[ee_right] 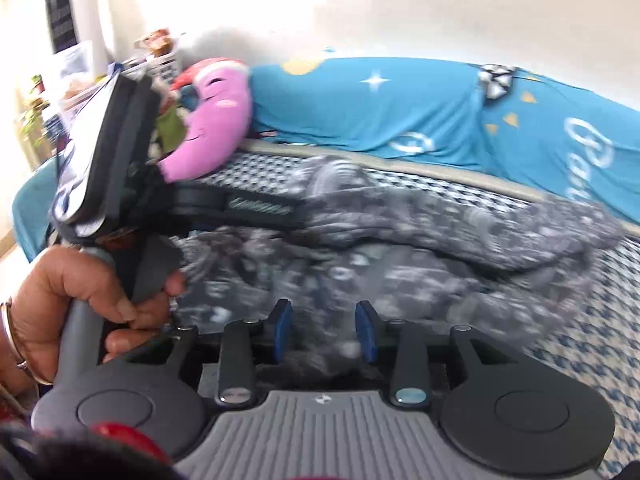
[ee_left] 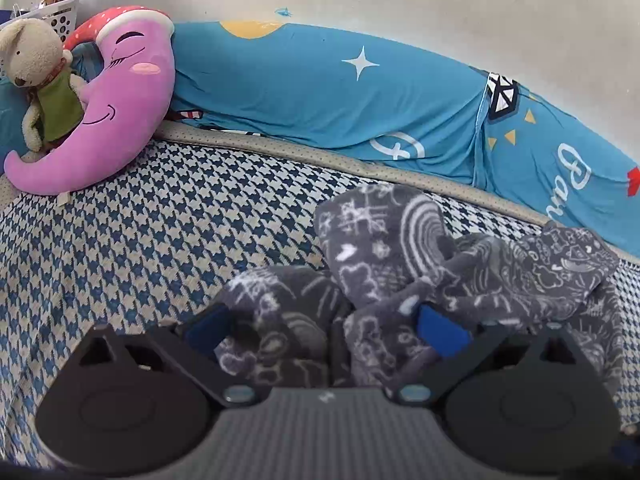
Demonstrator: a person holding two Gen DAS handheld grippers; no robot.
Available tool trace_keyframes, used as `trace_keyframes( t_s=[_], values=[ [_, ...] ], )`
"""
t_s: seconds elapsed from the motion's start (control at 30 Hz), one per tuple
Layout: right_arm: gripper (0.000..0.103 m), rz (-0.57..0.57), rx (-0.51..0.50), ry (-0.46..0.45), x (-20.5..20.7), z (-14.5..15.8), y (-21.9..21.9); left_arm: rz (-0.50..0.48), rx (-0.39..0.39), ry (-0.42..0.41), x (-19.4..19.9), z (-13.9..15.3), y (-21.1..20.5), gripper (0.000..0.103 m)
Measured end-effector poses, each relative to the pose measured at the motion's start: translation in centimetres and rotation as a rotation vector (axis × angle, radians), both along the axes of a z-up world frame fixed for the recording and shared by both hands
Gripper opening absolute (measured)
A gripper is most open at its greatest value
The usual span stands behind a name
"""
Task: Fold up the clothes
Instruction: 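Grasp the fleece with the left gripper while the right gripper holds its edge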
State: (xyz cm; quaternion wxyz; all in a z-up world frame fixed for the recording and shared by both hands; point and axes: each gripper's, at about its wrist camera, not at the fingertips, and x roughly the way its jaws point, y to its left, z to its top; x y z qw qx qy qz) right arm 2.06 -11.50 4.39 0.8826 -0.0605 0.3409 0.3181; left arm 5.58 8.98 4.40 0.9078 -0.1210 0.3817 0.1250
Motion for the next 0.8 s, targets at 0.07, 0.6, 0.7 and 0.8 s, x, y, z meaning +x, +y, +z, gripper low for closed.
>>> trace_keyframes(
  t_s=[0.07, 0.6, 0.7, 0.8],
  values=[
    [0.036, -0.054, -0.011, -0.004, 0.6, 0.2, -1.2, 0.000, 0.027, 0.011, 0.0, -0.3, -0.1, 0.103],
    [0.063, -0.378, 0.121, 0.243, 5.7, -2.5, -8.9, -0.055, 0.097, 0.065, -1.5, -3.3, 0.3, 0.103],
    [0.063, -0.359, 0.186, 0.313, 6.6, -3.6, -9.0, -0.055, 0.082, 0.067, -1.6, -3.4, 0.6, 0.103],
    [0.065, -0.350, 0.238, 0.377, 7.4, -4.8, -8.7, -0.051, 0.064, 0.073, -1.6, -3.6, 0.8, 0.103]
  ],
)
